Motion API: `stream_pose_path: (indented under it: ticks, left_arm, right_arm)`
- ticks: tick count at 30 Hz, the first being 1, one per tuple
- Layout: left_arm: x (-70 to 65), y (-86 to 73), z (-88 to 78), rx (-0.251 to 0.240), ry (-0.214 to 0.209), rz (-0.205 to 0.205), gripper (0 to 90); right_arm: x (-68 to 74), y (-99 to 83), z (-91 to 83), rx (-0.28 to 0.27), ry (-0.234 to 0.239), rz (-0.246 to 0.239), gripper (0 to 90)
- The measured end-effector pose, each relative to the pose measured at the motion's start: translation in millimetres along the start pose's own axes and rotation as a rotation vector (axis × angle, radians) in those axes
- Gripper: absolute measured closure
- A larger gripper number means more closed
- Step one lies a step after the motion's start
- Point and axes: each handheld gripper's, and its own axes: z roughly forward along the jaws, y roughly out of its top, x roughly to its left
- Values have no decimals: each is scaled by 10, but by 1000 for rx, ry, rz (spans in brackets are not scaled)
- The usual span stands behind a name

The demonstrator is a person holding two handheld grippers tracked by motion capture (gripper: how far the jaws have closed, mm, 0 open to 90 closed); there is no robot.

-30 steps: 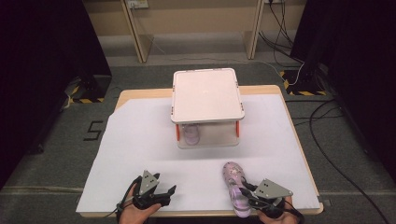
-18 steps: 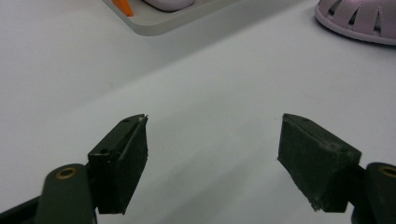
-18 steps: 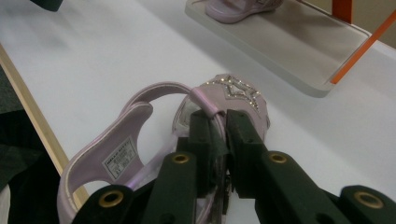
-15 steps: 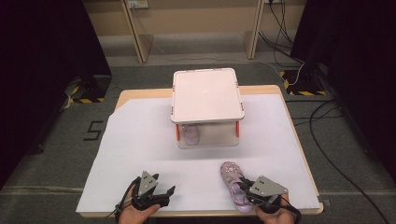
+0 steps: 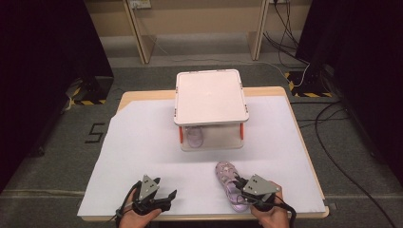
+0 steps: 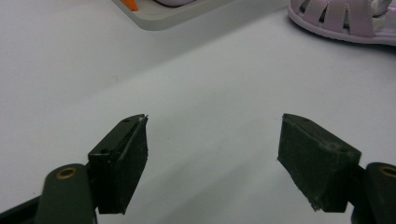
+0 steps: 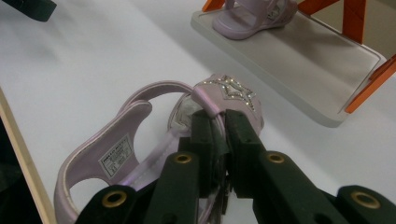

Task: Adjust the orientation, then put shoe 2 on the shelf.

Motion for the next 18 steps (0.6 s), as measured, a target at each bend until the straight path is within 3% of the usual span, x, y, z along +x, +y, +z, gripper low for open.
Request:
stream_pose_path:
  ticks: [11,18]
  left_arm:
    - [5,-12,15,6,4,4,239]
    - [12,-7,35,4,4,5,239]
  right_arm:
    - [-78,75,13,-36,-40,9,829]
    - [-185,141,109,-55,-67,28,828]
